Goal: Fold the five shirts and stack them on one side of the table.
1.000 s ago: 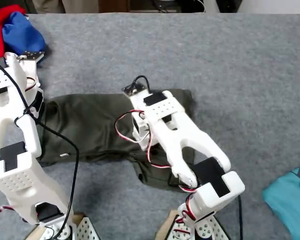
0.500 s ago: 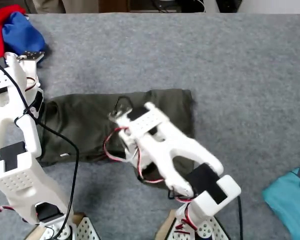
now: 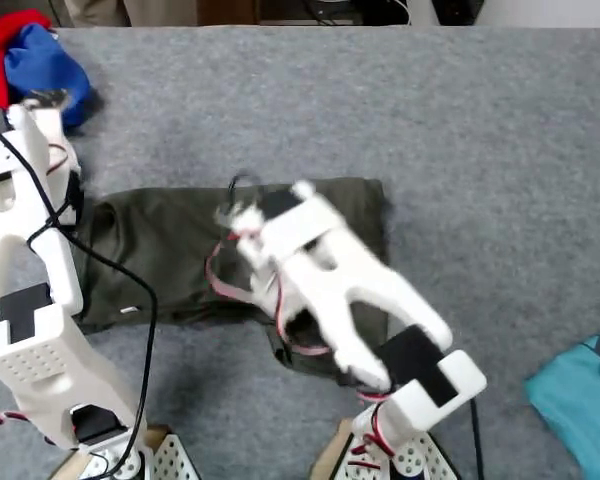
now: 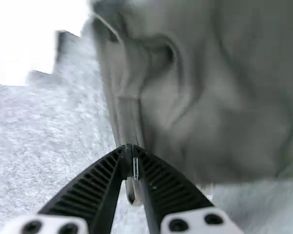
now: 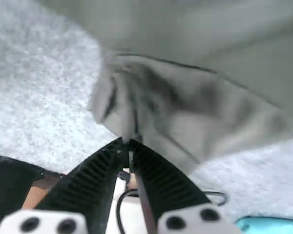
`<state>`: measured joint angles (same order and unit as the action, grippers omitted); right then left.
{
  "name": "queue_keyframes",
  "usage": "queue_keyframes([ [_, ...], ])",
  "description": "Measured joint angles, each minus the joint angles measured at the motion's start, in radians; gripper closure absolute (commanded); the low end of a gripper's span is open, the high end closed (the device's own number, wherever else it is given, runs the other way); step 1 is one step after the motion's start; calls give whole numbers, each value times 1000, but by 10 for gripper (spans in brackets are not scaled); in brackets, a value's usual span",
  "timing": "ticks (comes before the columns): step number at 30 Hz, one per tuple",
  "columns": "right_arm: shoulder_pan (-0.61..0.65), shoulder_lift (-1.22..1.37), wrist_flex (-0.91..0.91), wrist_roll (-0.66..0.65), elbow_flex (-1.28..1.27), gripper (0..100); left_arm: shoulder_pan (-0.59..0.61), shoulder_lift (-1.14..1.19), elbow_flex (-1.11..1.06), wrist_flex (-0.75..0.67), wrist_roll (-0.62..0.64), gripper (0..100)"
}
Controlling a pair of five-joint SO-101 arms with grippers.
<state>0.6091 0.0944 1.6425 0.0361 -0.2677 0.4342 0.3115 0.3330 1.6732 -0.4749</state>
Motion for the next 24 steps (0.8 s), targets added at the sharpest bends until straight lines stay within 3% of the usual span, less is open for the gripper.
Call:
queue_keyframes([
  [4, -140, 0, 38, -35, 244, 993, -21, 0, 77, -3, 109, 980],
  [9, -219, 75, -94, -46, 359, 993, -92, 0, 98, -38, 173, 980],
  [17, -252, 370, -273, -15, 471, 993, -149, 0, -31, -245, 213, 980],
  [24, -345, 632, -292, -12, 661, 993, -153, 87, -140, -405, 213, 980],
])
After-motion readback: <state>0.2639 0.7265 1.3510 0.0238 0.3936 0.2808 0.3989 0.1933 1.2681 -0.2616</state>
